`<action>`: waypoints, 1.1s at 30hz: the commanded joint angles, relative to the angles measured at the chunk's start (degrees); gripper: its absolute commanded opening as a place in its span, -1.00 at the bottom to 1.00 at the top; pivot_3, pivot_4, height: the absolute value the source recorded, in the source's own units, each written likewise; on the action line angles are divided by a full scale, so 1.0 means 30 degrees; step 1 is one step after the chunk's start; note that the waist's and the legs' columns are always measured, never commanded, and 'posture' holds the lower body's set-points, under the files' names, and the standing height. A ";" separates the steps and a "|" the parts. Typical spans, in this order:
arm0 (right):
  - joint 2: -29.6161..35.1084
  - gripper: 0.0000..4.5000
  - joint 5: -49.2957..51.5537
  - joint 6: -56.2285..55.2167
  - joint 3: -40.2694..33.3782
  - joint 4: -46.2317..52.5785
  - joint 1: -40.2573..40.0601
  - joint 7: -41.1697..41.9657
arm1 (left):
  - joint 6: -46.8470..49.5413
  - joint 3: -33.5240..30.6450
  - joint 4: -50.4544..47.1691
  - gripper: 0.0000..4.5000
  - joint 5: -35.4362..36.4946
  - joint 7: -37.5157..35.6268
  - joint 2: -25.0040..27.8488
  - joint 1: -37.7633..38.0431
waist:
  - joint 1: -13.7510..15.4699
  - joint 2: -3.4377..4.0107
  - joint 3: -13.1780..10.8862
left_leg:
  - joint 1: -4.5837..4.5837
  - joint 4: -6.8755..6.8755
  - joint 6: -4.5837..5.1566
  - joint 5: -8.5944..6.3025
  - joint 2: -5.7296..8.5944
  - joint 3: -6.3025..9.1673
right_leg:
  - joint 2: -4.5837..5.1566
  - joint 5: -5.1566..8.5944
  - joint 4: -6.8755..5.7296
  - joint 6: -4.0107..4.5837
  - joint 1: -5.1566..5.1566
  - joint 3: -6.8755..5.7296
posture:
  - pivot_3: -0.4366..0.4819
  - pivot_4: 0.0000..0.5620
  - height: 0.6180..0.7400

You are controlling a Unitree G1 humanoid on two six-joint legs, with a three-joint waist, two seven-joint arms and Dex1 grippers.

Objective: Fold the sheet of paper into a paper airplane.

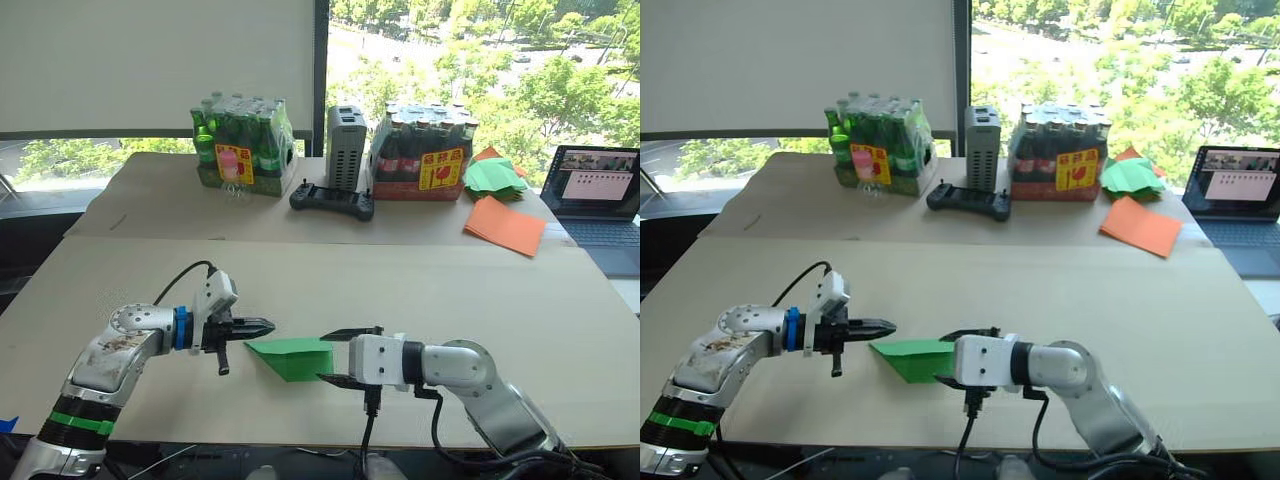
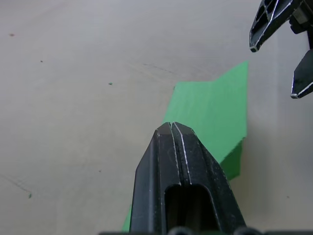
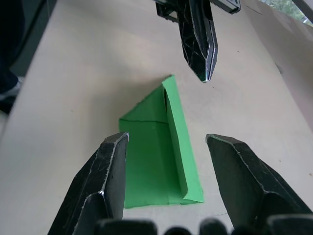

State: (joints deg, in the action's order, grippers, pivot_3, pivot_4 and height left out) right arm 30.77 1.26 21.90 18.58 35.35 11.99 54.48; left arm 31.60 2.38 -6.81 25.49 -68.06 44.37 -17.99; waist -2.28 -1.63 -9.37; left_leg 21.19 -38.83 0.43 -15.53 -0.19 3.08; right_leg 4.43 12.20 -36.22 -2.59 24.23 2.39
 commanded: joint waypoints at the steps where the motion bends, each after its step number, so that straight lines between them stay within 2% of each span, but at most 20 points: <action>1: -0.0484 0.30 0.3058 0.2784 -0.1548 0.1821 0.0144 -0.0260 | -0.0258 0.0276 -0.0116 -1.00 -0.0203 -0.0341 0.0303 -0.0190 | -0.0001 0.0000 0.0000 | -0.0003 -0.0001 0.0000 0.0000 -0.0001 0.0000 | 0.0000 -0.0001 0.0000 0.0001 -0.0003 0.0000 | -0.05 -0.47 1.00; 8: -0.0015 0.30 0.4023 0.3830 -0.1854 0.1999 0.0310 -0.1199 | -0.1023 0.1211 0.0326 -1.00 -0.1129 -0.0013 -0.0114 -0.0109 | 0.0023 0.0000 0.0000 | 0.0000 0.0005 0.0000 0.0000 0.0001 -0.0002 | 0.0000 -0.0001 0.0007 0.0002 0.0000 -0.0003 | -0.05 -0.47 1.00; 16: 0.0836 0.30 0.4677 0.3944 -0.1600 0.2260 0.0098 -0.1525 | -0.3555 0.2736 0.2285 -1.00 -0.3702 0.0219 -0.0180 0.0280 | 0.0026 0.0001 0.0000 | 0.0002 0.0005 0.0000 0.0000 0.0003 -0.0002 | 0.0000 -0.0001 0.0009 0.0002 0.0000 -0.0003 | -0.05 -0.47 1.00; 21: 0.1768 0.30 0.3752 0.3553 -0.0615 0.1794 0.0595 -0.1510 | -0.4733 0.3146 0.3146 -1.00 -0.4643 0.0429 -0.0236 0.0529 | 0.0039 0.0002 0.0001 | -0.0007 0.0001 0.0000 0.0000 0.0002 -0.0005 | 0.0002 -0.0001 0.0007 0.0002 -0.0010 -0.0002 | -0.05 -0.47 1.00; 25: 0.2432 0.30 0.1908 0.1963 0.1205 0.0866 0.0998 -0.1309 | -0.4824 0.3162 0.3306 -1.00 -0.4675 0.0491 -0.0537 0.0335 | 0.0037 0.0009 0.0005 | -0.0021 0.0003 0.0000 0.0000 0.0001 -0.0006 | 0.0001 0.0000 0.0006 0.0000 -0.0023 -0.0003 | -0.05 -0.47 1.00; 33: 0.1768 0.30 0.0032 -0.0561 0.2798 -0.1548 0.1761 -0.1418 | -0.5237 0.3166 0.4249 -1.00 -0.4919 0.0283 -0.0690 -0.0604 | 0.0070 0.0009 0.0005 | -0.0017 -0.0002 0.0000 0.0000 0.0005 -0.0010 | 0.0002 -0.0002 0.0006 -0.0002 -0.0024 -0.0003 | -0.05 -0.47 1.00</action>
State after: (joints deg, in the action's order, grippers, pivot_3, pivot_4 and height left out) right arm 36.49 2.12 22.64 26.77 30.51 16.56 50.21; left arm 16.15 10.93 4.81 12.72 -67.02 41.79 -20.04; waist -2.07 -1.60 -9.36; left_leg 21.13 -38.83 0.43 -15.53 -0.18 3.05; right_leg 4.44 12.19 -36.21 -2.60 24.15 2.38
